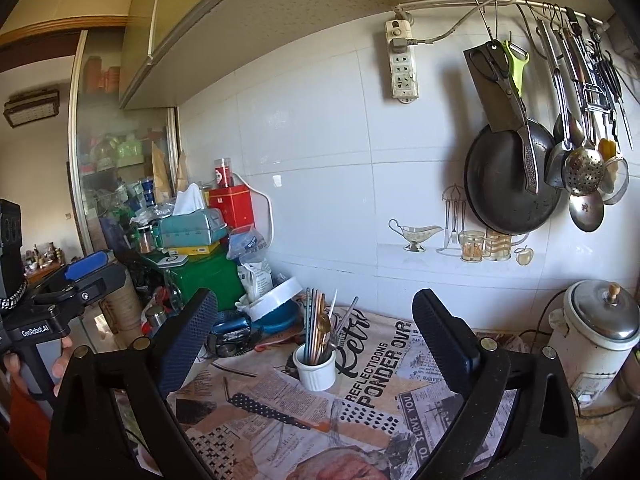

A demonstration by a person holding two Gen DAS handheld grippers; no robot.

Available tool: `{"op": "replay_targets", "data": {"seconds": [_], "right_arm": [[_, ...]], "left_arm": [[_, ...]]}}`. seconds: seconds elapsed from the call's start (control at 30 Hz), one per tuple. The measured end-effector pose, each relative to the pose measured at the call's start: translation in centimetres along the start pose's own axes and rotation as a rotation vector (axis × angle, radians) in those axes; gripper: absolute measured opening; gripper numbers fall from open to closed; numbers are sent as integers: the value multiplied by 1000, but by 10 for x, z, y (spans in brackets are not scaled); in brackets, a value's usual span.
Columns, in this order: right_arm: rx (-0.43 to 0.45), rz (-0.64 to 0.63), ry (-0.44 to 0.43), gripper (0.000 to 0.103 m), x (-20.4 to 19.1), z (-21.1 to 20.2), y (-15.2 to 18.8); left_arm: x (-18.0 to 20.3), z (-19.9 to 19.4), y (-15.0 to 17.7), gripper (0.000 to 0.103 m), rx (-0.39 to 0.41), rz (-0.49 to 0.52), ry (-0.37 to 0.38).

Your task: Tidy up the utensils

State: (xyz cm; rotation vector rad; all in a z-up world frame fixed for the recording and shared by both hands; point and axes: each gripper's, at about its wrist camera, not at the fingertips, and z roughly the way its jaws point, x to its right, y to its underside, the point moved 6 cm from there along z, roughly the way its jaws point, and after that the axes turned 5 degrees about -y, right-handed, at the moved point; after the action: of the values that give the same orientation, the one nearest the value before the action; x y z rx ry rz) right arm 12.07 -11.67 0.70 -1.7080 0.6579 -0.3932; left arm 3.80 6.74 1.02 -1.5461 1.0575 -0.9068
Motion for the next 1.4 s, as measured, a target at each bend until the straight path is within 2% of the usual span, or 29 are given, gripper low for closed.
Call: {"op": "replay_targets", "data": {"seconds": [0.5,1.4], "right_arm": [[-23,-16,8,98,-19,3,6],[-60,-32,16,98,-25,16,12]], "left_arm": [[-7,1,12,102,-23,19,-2],[-7,11,12,102,-19,13,10]]}}
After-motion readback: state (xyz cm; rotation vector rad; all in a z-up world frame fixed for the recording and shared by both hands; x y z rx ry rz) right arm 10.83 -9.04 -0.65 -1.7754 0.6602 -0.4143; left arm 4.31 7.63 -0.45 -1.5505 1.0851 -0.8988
